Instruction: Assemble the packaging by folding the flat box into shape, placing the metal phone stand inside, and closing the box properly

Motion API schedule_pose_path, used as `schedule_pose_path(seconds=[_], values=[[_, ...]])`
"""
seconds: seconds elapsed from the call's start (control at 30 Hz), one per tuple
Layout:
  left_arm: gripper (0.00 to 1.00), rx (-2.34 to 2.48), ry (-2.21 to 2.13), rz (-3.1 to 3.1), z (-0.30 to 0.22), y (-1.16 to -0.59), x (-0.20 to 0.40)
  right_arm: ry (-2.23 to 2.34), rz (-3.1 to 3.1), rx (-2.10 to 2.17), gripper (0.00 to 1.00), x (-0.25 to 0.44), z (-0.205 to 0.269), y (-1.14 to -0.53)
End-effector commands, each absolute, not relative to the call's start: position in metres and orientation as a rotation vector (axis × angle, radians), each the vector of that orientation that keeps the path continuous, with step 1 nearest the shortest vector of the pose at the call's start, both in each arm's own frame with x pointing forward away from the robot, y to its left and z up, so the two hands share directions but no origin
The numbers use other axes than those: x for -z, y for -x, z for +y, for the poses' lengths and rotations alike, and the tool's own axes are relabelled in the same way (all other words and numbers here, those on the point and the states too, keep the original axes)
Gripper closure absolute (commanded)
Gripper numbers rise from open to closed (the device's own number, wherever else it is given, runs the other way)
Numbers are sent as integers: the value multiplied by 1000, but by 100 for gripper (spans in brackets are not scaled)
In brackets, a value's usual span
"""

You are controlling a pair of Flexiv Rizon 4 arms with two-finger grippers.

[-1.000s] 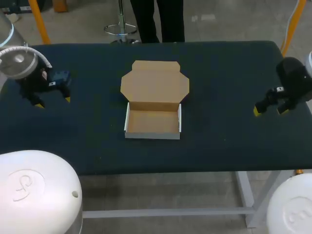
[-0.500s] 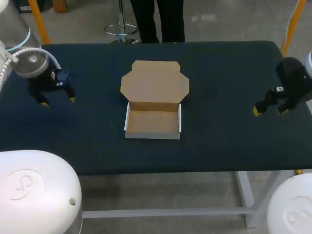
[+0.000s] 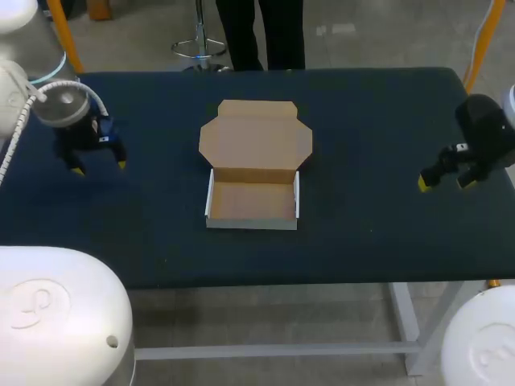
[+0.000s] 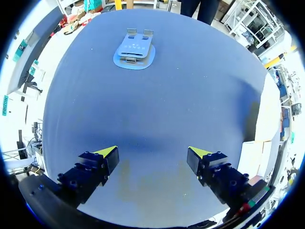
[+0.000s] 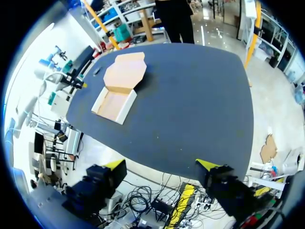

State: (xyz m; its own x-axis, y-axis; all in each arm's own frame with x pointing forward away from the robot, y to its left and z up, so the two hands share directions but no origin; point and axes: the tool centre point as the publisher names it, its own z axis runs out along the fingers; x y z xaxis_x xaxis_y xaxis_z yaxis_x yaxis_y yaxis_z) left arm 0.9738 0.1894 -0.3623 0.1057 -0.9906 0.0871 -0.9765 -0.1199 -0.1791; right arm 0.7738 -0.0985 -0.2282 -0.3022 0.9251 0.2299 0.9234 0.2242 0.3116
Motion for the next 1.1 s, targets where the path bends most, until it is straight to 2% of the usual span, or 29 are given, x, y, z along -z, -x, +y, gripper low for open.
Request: schedule_pose_path(seconds=[0.03, 0.2, 1.1], values=[[0, 249, 2293, 2036, 195, -987, 370, -1854, 2459, -616, 0, 226, -99, -773], [0, 203, 2303, 2054, 208, -997, 379, -1854, 2459, -616, 0, 226, -99, -773], [0, 203, 2303, 2054, 208, -997, 379, -1854, 2459, -616, 0, 226, -99, -773]])
